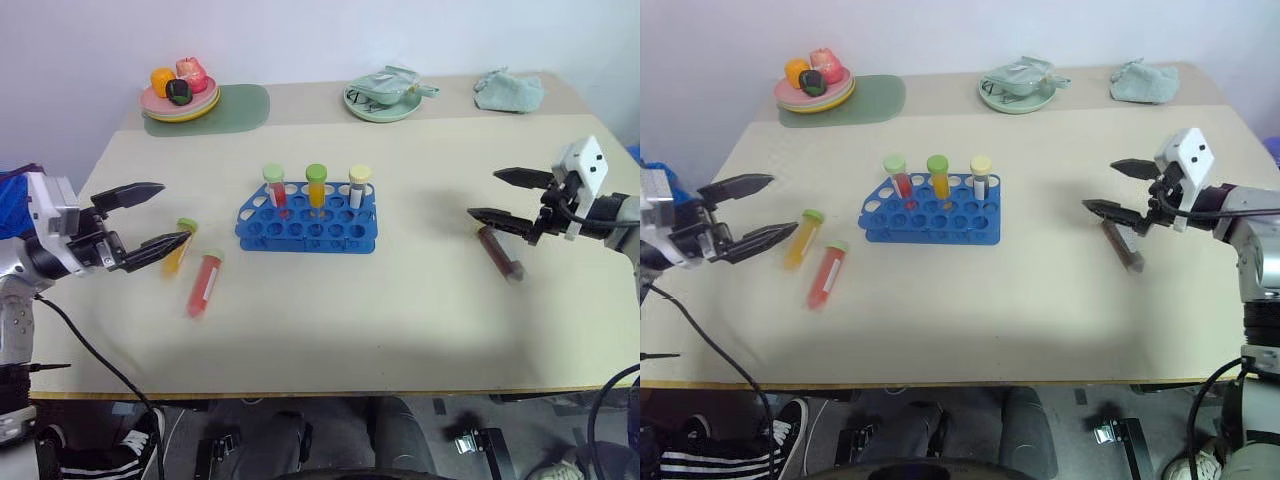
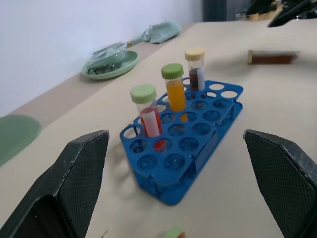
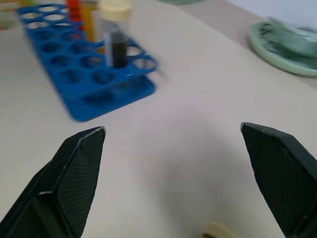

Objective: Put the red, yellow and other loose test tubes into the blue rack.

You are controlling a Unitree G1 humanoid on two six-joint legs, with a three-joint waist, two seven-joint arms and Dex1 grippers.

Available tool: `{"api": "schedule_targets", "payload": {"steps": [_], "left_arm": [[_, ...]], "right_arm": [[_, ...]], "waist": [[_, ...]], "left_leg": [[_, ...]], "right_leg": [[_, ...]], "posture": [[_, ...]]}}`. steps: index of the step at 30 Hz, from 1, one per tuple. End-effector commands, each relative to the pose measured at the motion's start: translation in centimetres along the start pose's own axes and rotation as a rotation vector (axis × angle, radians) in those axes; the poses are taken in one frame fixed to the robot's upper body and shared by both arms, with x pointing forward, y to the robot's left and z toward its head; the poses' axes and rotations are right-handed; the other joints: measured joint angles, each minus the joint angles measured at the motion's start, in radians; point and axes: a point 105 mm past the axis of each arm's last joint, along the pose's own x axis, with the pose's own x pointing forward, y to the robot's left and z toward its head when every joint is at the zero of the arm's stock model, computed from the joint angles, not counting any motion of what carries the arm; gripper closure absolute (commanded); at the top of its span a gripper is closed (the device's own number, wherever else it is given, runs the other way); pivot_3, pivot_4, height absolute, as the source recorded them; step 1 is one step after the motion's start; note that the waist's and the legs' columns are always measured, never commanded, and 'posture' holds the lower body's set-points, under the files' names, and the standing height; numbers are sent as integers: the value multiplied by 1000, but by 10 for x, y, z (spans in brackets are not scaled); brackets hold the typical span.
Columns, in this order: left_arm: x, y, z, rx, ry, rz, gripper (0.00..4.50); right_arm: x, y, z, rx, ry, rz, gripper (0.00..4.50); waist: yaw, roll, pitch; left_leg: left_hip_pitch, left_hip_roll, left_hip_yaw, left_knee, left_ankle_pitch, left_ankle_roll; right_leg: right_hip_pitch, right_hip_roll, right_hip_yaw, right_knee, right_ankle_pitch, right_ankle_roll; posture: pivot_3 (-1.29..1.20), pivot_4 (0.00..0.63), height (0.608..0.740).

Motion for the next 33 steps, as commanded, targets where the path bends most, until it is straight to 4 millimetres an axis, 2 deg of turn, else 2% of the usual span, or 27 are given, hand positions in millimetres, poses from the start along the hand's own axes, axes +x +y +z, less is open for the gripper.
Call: {"api": "schedule_targets", "payload": {"steps": [1, 5, 12, 16, 20, 25, 29, 33], "left_arm": [[7, 0, 7, 38, -30, -2, 50], [19, -1, 5, 31, -48, -32, 50], [37, -10, 4, 13, -79, -89, 50], [44, -17, 3, -8, -89, -124, 50], [50, -25, 1, -3, -97, -149, 50], [50, -40, 0, 3, -103, -182, 50], [48, -46, -1, -7, -94, -176, 50], [47, -47, 1, -2, -90, -163, 50]], "right_arm": [[1, -16, 12, 12, 31, -94, 0], [-3, -24, 7, 26, 208, -155, 0], [-10, -22, -9, 278, 578, -213, 0], [-6, -18, -11, 422, 664, -244, 0], [-5, -19, -23, 510, 755, -306, 0], [0, -20, -39, 502, 832, -342, 0], [-5, -25, -58, 517, 885, -389, 0], [-3, -23, -64, 533, 905, -396, 0]], "waist": [[-1, 0, 0], [2, 0, 0], [-3, 0, 0], [0, 0, 0], [0, 0, 0], [0, 0, 0], [0, 0, 0], [0, 0, 0]], "left_leg": [[0, 0, 1, 0, 0, 0], [0, 0, 1, 0, 0, 0], [-2, 2, 3, 0, 0, 0], [-3, 3, 5, 0, 0, 0], [-4, 3, 5, 0, 0, 0], [-9, 3, 5, 1, 0, 0], [-13, 4, 6, 1, 0, 0], [-16, 5, 7, 3, 0, 0]], "right_leg": [[0, 0, 0, 0, 0, 0], [0, 0, 0, 0, 1, 0], [-3, 0, -1, -1, 2, 0], [-3, 0, -1, -3, 3, 0], [-2, 1, -2, -8, 7, 0], [-4, 2, -3, -13, 10, 1], [-8, 2, -3, -13, 10, 1], [-11, 3, -3, -13, 13, -1]], "posture": [[0, 150, 740], [0, 150, 740], [0, 150, 740], [0, 150, 740], [0, 150, 740], [0, 150, 740], [0, 150, 740], [0, 150, 740]]}}
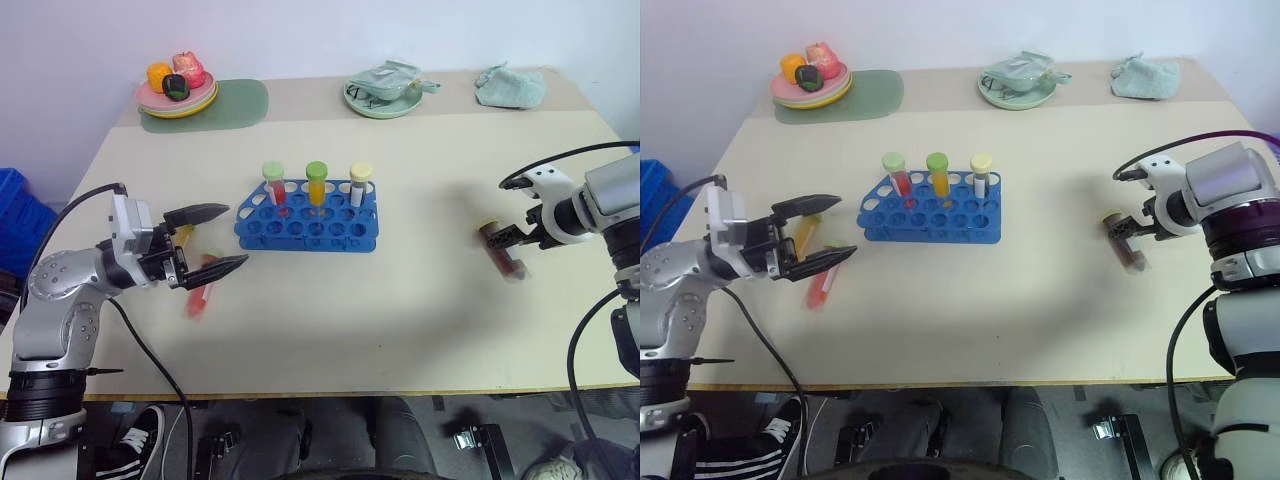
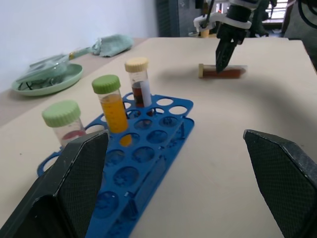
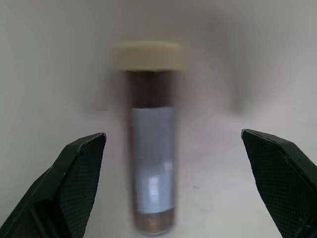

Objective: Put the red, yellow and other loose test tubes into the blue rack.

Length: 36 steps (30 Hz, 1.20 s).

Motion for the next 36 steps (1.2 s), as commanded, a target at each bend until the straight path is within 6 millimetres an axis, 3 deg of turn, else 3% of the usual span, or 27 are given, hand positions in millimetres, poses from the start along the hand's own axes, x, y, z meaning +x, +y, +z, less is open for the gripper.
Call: {"api": "schedule_targets", "payload": {"steps": [1, 9, 12, 15, 23, 27, 28, 34, 36], "left_arm": [[-1, 0, 11, 41, -17, 10, 50], [-2, -2, 13, 48, -16, 28, 50], [-4, -2, 12, 48, -9, 37, 0], [-4, -1, 12, 46, -8, 43, 0], [-3, 2, 11, 35, -11, 47, 0], [-1, 4, 10, 42, -12, 44, 0], [0, 4, 10, 40, -13, 44, 0], [-1, 4, 10, 34, -14, 37, 0], [-2, 6, 11, 38, -12, 41, 0]], "right_arm": [[-2, 0, 5, -8, -19, -19, 0], [6, 10, 3, -15, 6, 7, 0], [9, 12, 3, -24, 7, 12, 768], [9, 16, 4, -37, 3, 19, 2231], [6, 18, 6, -28, -13, 28, 2231], [6, 19, 6, -42, -20, 30, 3593], [6, 20, 6, -46, -22, 32, 3739], [-3, 23, 8, -49, -53, 48, 3740], [-15, 39, 14, -138, -123, 150, 3740]], "waist": [[0, 0, 0], [-2, 0, 0], [-2, 0, 0], [-2, 0, 0], [-2, 0, 0], [-2, 0, 0], [-2, 0, 0], [-3, 0, 0], [-2, 0, 0]], "left_leg": [[0, 0, 1, 0, 0, 0], [0, 2, 4, 0, 0, 0], [0, 3, 5, 0, 0, 0], [-1, 3, 6, 0, 0, 0], [-1, 3, 7, 1, 0, 0], [-1, 3, 7, 1, 0, 0], [-1, 3, 7, 1, 0, 0], [-1, 3, 7, 1, 0, 0], [-1, 3, 8, 1, 0, 0]], "right_leg": [[0, 0, 0, 0, 1, 0], [-2, 1, 0, 0, 3, -1], [-3, 1, 0, 0, 3, -2], [-3, 1, 0, 0, 3, -2], [-3, 1, 0, 0, 4, -2], [-3, 1, 0, 0, 4, -2], [-3, 1, 0, 0, 4, -2], [-4, 1, 0, 0, 4, -2], [-5, 1, 0, 0, 4, -2]], "posture": [[0, 150, 740], [0, 150, 740], [0, 150, 740], [0, 150, 740], [0, 150, 740], [0, 150, 740], [0, 150, 740], [0, 150, 740], [0, 150, 740]]}}
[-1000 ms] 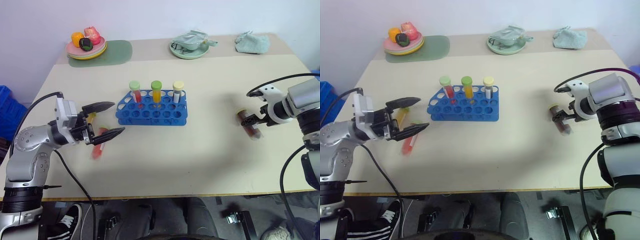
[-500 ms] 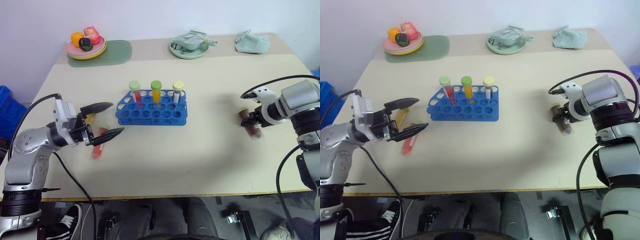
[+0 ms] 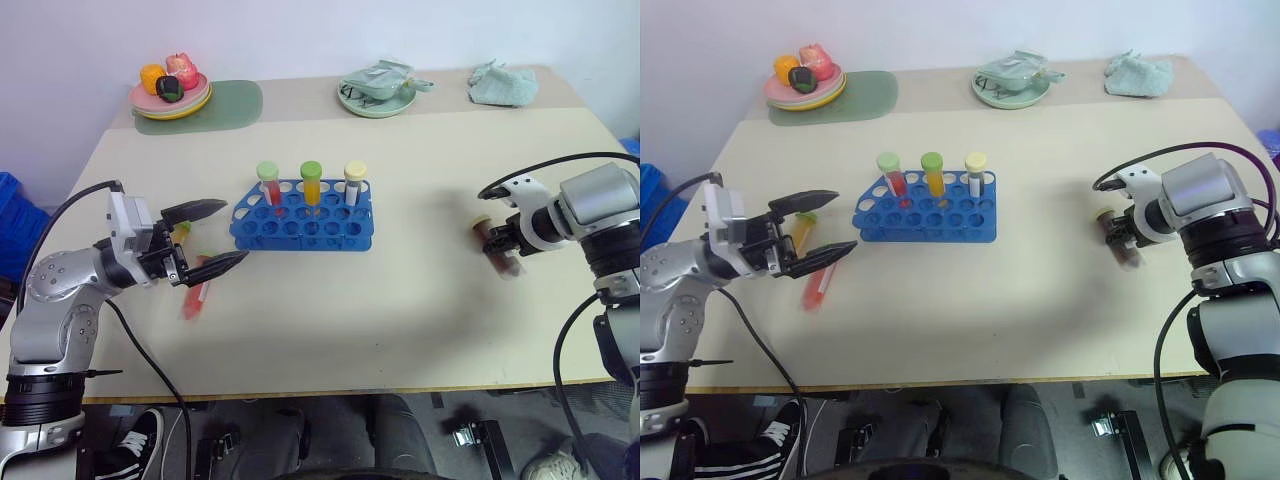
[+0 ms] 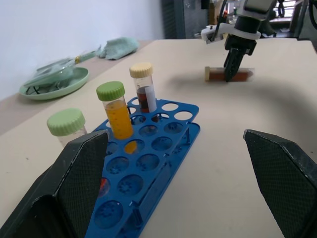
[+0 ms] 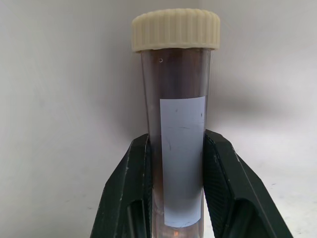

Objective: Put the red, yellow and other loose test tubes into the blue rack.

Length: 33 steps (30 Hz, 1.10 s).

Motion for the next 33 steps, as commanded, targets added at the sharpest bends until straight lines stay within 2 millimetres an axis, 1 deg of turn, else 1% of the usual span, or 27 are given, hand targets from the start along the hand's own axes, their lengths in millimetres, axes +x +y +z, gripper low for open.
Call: {"api": "schedule_targets", "payload": {"steps": [1, 3, 4, 6, 7, 9, 10, 11, 13, 16, 17, 18, 19, 21, 23, 25, 29, 33], "left_arm": [[-3, 5, 7, 27, -9, 11, 0], [-6, 7, 7, 28, -10, 24, 0], [-8, 8, 7, 26, -11, 32, 0], [-10, 10, 6, 25, -7, 42, 0], [-11, 10, 6, 24, -6, 46, 0], [-10, 11, 6, 24, -6, 47, 0], [-10, 12, 7, 22, -8, 50, 0], [-10, 13, 7, 22, -9, 50, 0], [-9, 15, 8, 14, -15, 50, 0], [-7, 17, 7, 19, -1, 37, 0], [-7, 18, 7, 16, -1, 39, 0], [-7, 19, 8, 16, -2, 38, 0], [-7, 20, 8, 8, -6, 39, 0], [-8, 19, 7, 24, 12, 29, 0], [-8, 21, 10, 15, 1, 36, 0], [-8, 22, 12, 20, 2, 34, 0], [-4, 20, 15, 29, 5, 19, 0], [-5, 22, 17, 40, 10, 23, 0]], "right_arm": [[-34, 24, 15, -177, -172, 167, 3740], [-51, 49, 11, -327, -276, 310, 3740], [-63, 62, 10, -330, -344, 408, 3740], [-88, 85, 14, -394, -559, 543, 3740], [-98, 93, 18, -441, -692, 552, 3740], [-110, 106, 24, -505, -927, 527, 3740], [-114, 112, 27, -499, -1025, 527, 3740], [-115, 116, 29, -474, -1079, 525, 3740], [-111, 130, 32, -490, -1195, 501, 3740], [-87, 151, 35, -624, -1288, 352, 3740], [-82, 158, 36, -604, -1315, 360, 3740], [-80, 161, 40, -540, -1355, 376, 3740], [-77, 164, 42, -513, -1383, 368, 3740], [-67, 175, 43, -594, -1410, 300, 3740], [-63, 178, 52, -541, -1449, 274, 3740], [-61, 178, 58, -492, -1471, 279, 3740], [-51, 189, 65, -490, -1484, 308, 3740], [-45, 203, 65, -476, -1486, 383, 3740]], "waist": [[4, 0, 0], [6, 0, 0], [4, -1, 0], [2, -1, -1], [1, -2, -1], [-1, -2, -1], [0, -3, -2], [0, -3, -2], [2, -4, -2], [3, -5, -3], [1, -5, -3], [-2, -5, -3], [-5, -5, -3], [-10, -4, -3], [-16, -4, -3], [-24, -4, -3], [-30, -4, -3], [-31, -4, -3]], "left_leg": [[-1, 0, 0, 0, 0, 0], [-2, 0, 0, 0, 0, 0], [-2, 0, 0, 0, 0, 0], [-2, 0, 1, 1, 0, 0], [-1, 1, 2, 1, 0, 0], [1, 3, 7, 1, 0, 0], [1, 4, 9, 2, 0, 0], [2, 4, 9, 2, 0, 0], [2, 4, 10, 4, 0, 0], [2, 4, 9, 7, 0, 0], [2, 4, 9, 7, 0, 0], [2, 4, 9, 8, 0, 0], [2, 4, 9, 8, 0, 0], [2, 4, 9, 8, 0, 0], [2, 4, 9, 8, 0, 0], [2, 4, 9, 8, 0, 0], [2, 6, 9, 7, 0, 0], [2, 7, 9, 7, -1, -1]], "right_leg": [[-1, 0, 0, 0, 0, 0], [-2, 0, -1, 0, 0, 0], [-2, 0, -2, 0, 0, 0], [-1, 0, -2, 0, 1, 1], [-1, 0, -2, 0, 2, 1], [-1, 1, -2, -1, 6, -1], [-1, 1, -2, -1, 7, -1], [0, 1, -2, -1, 8, -1], [1, 1, -2, -1, 9, -2], [2, 2, -3, 0, 9, -2], [2, 2, -3, 0, 9, -2], [2, 2, -3, 0, 9, -2], [2, 2, -3, 0, 10, -2], [1, 2, -3, 0, 10, -2], [1, 2, -3, 0, 10, -2], [1, 2, -4, 0, 10, -2], [1, 4, -3, 0, 10, -3], [1, 5, -3, 0, 10, -3]], "posture": [[0, 150, 740], [0, 150, 740], [0, 150, 740], [0, 150, 740], [0, 150, 740], [0, 150, 740], [0, 150, 740], [0, 150, 740], [0, 150, 740], [0, 150, 740], [0, 150, 740], [0, 150, 740], [0, 150, 740], [0, 150, 740], [0, 150, 740], [0, 150, 740], [0, 150, 740], [0, 150, 740]]}}
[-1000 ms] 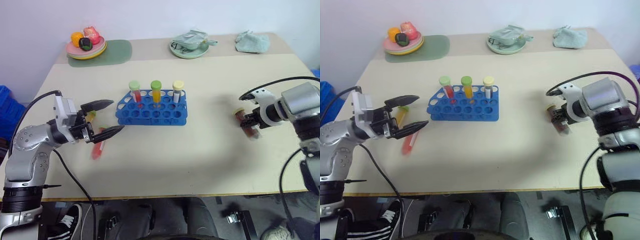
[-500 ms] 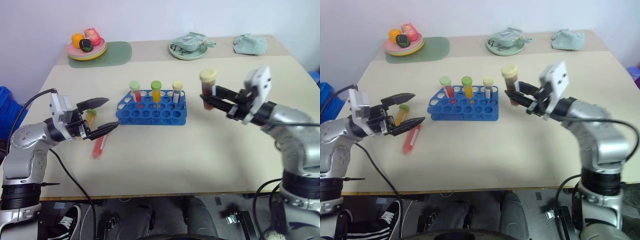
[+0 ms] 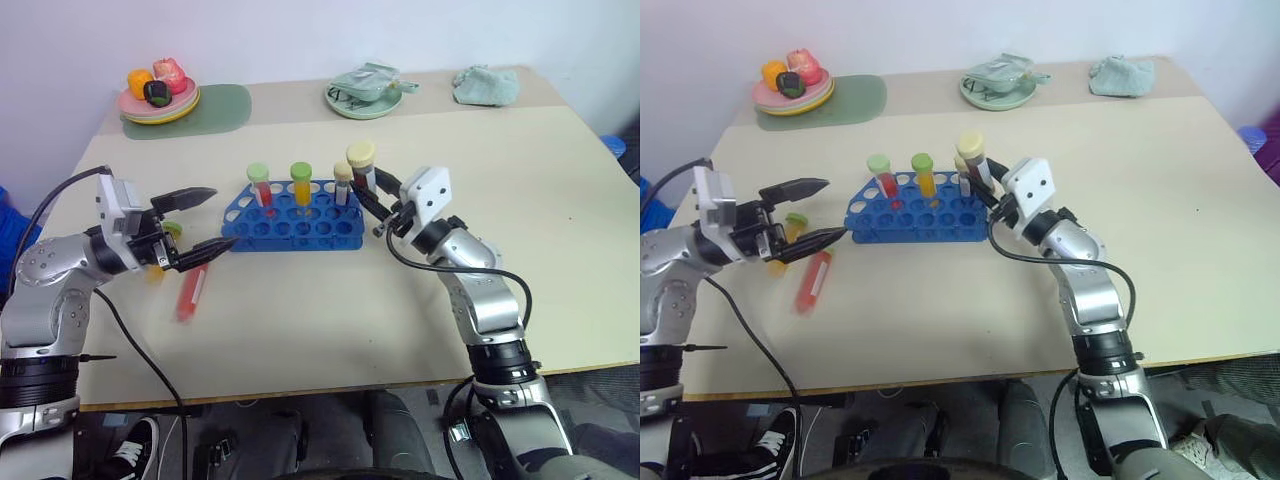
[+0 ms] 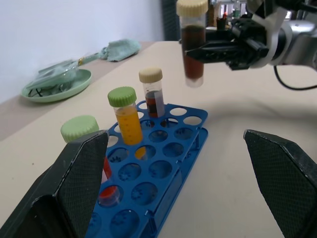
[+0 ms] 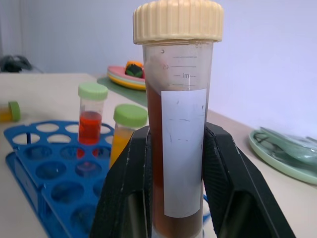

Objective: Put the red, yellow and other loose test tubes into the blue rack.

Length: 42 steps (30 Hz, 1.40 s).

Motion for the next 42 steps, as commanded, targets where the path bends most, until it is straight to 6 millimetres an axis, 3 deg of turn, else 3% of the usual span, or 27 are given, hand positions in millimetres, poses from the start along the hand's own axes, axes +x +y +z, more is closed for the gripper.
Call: {"api": "schedule_targets", "payload": {"steps": [1, 15, 22, 31, 42], "left_arm": [[-2, 2, 14, 54, -6, 2, 0], [-5, -2, 15, 40, 9, 19, 0], [-9, -3, 16, 32, 19, 27, 0], [-10, -1, 16, 27, 29, 35, 0], [-12, 0, 19, 28, 31, 52, 0]], "right_arm": [[7, 9, 11, 4, -75, 27, 3740], [12, 22, -17, 110, -37, 32, 3740], [8, 21, -23, 134, -23, 7, 3740], [9, 37, -31, 137, -15, 30, 3740], [14, 23, -37, 113, -14, -12, 3740]], "waist": [[0, 0, 0], [-2, 0, 0], [-3, 0, 0], [-7, 0, 0], [-24, 0, 0]], "left_leg": [[0, 0, 0, 0, 0, 0], [0, 3, 1, 0, -1, -1], [0, 4, 2, 0, -1, -1], [0, 5, 2, 0, -1, -1], [2, 6, 2, -2, -1, -2]], "right_leg": [[0, 0, 0, 0, 0, 0], [-1, 3, 0, 0, 1, -2], [-1, 3, 0, 0, 1, -2], [-1, 4, 0, 0, 2, -3], [-1, 4, 0, 0, 2, -3]], "posture": [[0, 150, 740], [0, 150, 740], [0, 150, 740], [0, 150, 740], [0, 150, 740]]}}
